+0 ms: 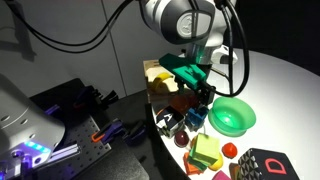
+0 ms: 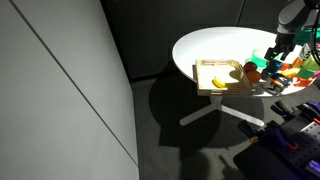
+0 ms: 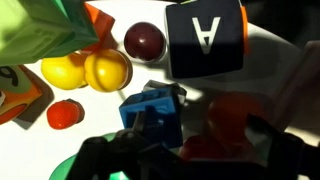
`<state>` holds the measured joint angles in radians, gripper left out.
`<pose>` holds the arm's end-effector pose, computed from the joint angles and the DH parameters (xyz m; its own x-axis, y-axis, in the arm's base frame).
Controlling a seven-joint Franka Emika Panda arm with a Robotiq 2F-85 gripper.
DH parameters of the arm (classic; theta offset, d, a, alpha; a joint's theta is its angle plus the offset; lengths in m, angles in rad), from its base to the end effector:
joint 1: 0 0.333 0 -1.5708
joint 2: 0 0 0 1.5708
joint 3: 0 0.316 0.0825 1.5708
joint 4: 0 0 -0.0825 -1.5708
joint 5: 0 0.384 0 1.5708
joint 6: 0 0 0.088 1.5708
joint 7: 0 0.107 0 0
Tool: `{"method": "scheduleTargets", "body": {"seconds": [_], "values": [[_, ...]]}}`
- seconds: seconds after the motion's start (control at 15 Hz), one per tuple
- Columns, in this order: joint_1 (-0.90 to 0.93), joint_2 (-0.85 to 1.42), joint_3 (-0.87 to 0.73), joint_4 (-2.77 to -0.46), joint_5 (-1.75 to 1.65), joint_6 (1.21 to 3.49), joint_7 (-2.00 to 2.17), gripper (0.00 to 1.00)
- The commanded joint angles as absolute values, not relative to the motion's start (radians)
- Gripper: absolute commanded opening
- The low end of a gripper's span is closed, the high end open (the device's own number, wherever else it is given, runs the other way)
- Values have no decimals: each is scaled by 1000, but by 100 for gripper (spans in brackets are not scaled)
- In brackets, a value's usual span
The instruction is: Put the banana onto the tray
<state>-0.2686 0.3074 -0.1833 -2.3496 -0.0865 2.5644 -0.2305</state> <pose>0.4530 -0.2221 0.1957 0.9833 -0.1434 -0.1123 -0.1360 -0.9881 0.0717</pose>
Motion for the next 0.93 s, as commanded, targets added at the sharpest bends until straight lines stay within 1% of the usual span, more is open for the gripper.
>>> {"method": "scheduleTargets", "body": {"seconds": [0.0,0.87], "values": [[-303,299,-171,-2370,-37,2615,-308,100],[-347,358,-171,-2356,-29,2710,-363,100]]}}
